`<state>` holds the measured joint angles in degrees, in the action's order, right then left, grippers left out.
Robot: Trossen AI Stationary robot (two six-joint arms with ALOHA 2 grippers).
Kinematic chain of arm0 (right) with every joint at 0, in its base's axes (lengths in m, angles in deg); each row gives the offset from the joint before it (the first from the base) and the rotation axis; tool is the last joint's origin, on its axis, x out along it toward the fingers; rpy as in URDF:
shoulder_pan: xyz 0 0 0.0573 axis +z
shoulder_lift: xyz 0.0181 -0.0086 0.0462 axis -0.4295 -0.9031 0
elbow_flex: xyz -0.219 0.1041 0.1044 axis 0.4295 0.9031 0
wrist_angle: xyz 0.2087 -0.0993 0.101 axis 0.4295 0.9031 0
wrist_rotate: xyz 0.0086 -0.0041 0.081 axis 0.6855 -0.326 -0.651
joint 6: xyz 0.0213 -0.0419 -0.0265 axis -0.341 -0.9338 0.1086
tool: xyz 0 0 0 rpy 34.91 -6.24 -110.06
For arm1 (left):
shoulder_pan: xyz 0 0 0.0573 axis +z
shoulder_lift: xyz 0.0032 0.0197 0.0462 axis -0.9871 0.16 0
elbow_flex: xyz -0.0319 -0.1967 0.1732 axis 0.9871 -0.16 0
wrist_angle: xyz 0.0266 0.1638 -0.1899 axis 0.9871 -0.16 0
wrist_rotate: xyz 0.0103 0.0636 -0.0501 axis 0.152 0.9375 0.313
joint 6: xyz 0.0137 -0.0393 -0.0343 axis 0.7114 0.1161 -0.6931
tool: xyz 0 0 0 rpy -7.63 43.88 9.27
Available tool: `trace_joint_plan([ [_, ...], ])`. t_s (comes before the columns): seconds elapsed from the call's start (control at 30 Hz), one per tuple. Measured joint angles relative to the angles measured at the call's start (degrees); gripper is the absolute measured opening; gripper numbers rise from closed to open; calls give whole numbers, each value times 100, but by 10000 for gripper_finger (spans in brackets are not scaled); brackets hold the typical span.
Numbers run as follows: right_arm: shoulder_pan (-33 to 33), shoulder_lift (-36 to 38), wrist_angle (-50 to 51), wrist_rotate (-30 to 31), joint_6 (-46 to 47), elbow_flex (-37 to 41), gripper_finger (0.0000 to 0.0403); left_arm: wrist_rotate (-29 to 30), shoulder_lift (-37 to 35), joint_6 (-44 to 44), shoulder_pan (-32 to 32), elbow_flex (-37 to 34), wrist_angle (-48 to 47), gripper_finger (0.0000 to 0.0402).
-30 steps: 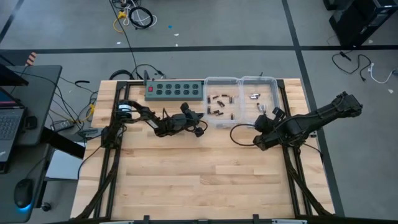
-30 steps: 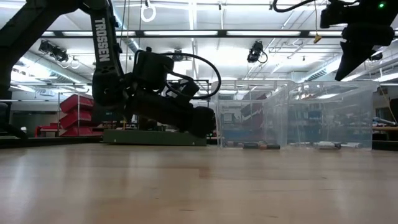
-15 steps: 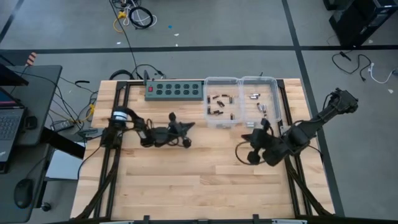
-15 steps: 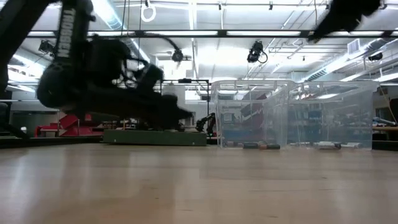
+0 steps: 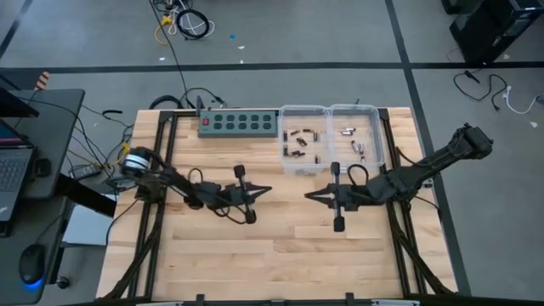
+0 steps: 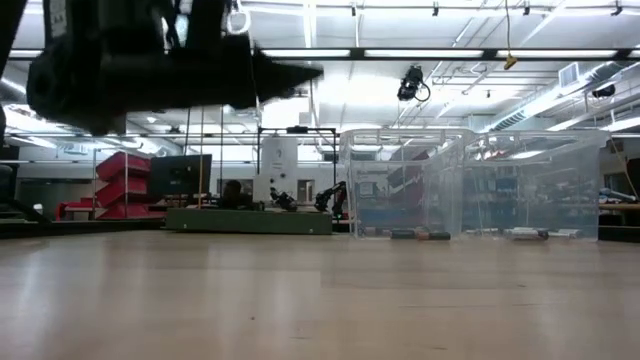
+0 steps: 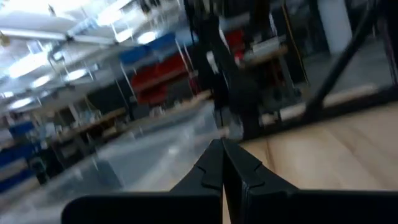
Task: Sort batteries
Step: Return to Home Position
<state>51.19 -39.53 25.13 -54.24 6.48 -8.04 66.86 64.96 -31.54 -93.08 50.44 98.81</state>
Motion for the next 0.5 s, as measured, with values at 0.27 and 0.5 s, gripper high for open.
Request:
trace_joint_plan([
  [0.27,-846,-2,-439,-934,-349,34,0,70,-1356,718,-99,-24,-631,0],
  [0.5,-1761,-2,-483,-2315,-700,36,0,479,-2423,1103,-83,-394,-1537,0],
])
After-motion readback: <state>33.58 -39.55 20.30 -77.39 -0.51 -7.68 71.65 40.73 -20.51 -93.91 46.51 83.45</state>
